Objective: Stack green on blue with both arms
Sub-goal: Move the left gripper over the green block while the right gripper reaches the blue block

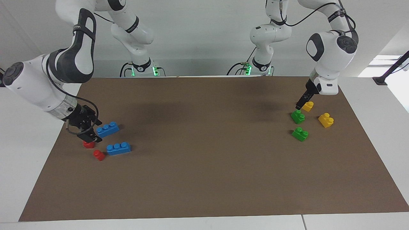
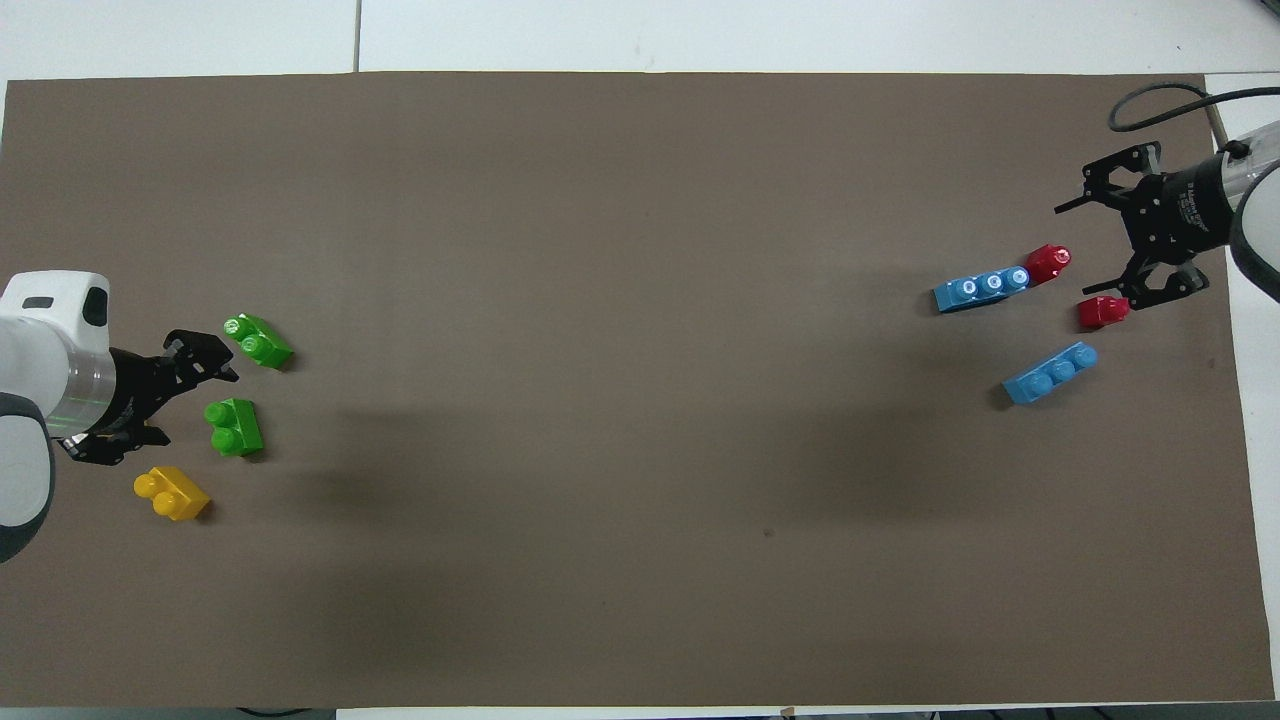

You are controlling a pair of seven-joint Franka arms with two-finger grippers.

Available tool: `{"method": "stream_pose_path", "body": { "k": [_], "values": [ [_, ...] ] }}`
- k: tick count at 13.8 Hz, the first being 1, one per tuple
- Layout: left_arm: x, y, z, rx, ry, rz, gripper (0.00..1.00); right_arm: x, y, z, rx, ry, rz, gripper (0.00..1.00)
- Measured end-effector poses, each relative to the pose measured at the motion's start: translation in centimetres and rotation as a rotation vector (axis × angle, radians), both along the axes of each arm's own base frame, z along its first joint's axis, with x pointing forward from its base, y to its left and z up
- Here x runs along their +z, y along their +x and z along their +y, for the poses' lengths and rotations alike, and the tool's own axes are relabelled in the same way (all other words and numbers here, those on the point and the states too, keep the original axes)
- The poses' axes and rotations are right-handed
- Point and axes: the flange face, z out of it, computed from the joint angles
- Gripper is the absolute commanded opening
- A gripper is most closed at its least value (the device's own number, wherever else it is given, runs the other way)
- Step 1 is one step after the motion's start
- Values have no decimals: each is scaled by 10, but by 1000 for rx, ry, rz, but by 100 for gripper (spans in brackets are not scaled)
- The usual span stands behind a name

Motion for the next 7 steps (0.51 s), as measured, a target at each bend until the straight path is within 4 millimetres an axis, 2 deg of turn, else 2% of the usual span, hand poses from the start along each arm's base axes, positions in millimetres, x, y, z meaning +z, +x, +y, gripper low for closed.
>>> {"method": "stream_pose_path", "body": {
  "k": [7],
  "values": [
    [-45, 26, 2, 41, -11, -43, 100, -55, 2, -11, -16, 22, 73, 94]
  ]
}}
